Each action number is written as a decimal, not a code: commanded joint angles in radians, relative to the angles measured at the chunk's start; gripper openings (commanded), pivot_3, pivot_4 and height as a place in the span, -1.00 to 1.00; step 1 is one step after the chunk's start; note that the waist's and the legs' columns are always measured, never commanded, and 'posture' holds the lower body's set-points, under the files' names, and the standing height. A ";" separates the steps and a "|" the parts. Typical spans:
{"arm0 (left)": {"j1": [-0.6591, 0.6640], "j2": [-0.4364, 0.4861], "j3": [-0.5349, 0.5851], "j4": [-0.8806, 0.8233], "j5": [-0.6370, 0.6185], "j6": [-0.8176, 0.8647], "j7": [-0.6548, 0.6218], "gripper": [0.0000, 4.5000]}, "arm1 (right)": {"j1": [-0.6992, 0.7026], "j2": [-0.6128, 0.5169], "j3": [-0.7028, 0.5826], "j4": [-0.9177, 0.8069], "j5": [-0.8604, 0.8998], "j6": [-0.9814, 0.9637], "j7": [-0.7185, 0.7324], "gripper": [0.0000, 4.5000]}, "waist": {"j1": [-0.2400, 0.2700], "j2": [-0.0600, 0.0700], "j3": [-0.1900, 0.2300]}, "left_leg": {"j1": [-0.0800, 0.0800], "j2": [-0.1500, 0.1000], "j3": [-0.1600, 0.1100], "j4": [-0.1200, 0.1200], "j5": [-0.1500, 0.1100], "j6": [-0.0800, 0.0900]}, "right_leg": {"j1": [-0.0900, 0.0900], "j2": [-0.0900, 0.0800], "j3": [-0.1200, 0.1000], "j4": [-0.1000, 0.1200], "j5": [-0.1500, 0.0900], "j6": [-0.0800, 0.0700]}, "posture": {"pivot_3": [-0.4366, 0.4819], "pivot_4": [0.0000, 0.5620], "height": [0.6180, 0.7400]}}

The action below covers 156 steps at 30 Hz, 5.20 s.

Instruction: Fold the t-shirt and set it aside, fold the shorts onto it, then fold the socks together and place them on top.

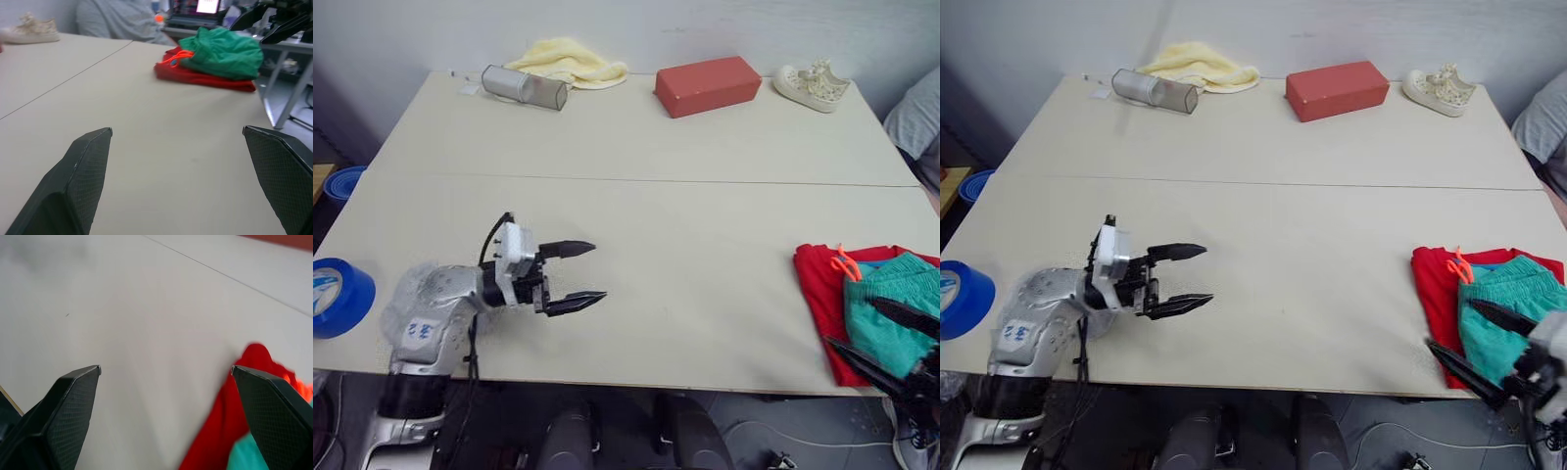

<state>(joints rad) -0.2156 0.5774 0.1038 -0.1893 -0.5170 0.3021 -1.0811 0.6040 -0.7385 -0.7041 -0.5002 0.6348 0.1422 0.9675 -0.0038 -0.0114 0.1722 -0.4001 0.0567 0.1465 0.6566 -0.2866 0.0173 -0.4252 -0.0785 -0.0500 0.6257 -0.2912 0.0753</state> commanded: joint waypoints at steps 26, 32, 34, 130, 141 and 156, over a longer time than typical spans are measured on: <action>0.873 -0.084 0.914 0.035 -0.230 0.078 0.306 1.00 | -0.384 0.083 0.530 0.129 -0.060 -0.418 0.344 0.93 | 0.001 -0.017 -0.005 | 0.017 0.011 0.001 0.002 -0.015 -0.012 | 0.013 -0.004 -0.004 -0.001 -0.016 -0.028 | -0.05 -0.47 1.00; 0.760 0.127 0.934 0.038 -0.479 0.573 0.568 1.00 | -0.423 0.076 0.572 0.101 -0.062 -0.397 0.340 0.93 | 0.002 -0.021 -0.008 | 0.019 0.012 -0.001 0.000 -0.015 -0.014 | 0.014 -0.005 -0.004 0.001 -0.017 -0.030 | -0.05 -0.47 1.00; 0.705 0.198 0.923 0.097 -0.519 0.697 0.609 1.00 | -0.432 0.075 0.576 0.109 -0.065 -0.400 0.342 0.93 | -0.001 -0.021 -0.008 | 0.020 0.012 0.000 -0.001 -0.015 -0.015 | 0.014 -0.005 -0.004 0.001 -0.017 -0.030 | -0.05 -0.47 1.00; -0.616 -0.089 -0.223 0.919 0.354 -0.294 -0.052 0.46 | -0.656 0.191 1.149 -0.029 -0.462 0.231 -0.446 1.00 | 0.001 -0.010 0.000 | -0.006 0.007 0.004 0.011 -0.010 -0.004 | -0.004 0.000 -0.019 0.003 -0.006 -0.002 | -0.05 -0.47 1.00; -0.722 -0.129 -0.207 1.121 0.427 -0.266 0.029 -0.10 | -0.670 0.182 1.158 0.008 -0.669 0.051 -0.428 1.00 | 0.001 -0.011 -0.001 | -0.006 0.006 0.004 0.012 -0.008 -0.006 | -0.004 0.001 -0.019 0.004 -0.005 -0.002 | -0.05 -0.47 1.00; -0.696 -0.146 -0.236 1.074 0.473 -0.133 0.055 -1.00 | -0.766 0.284 1.199 0.137 -0.733 -0.029 -0.356 1.00 | 0.000 -0.012 -0.001 | -0.004 0.007 0.003 0.019 -0.007 -0.007 | -0.003 0.001 -0.019 0.012 -0.005 -0.002 | -0.05 -0.47 1.00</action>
<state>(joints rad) -0.9306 0.4342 -0.1243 0.9022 -0.0664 0.1491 -1.0356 -0.1562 -0.4649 0.4780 -0.3659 -0.0848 0.1311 0.6085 -0.0042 -0.0235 0.1707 -0.4046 0.0640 0.1500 0.6761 -0.2941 0.0103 -0.4284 -0.0776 -0.0685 0.6380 -0.2966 0.0731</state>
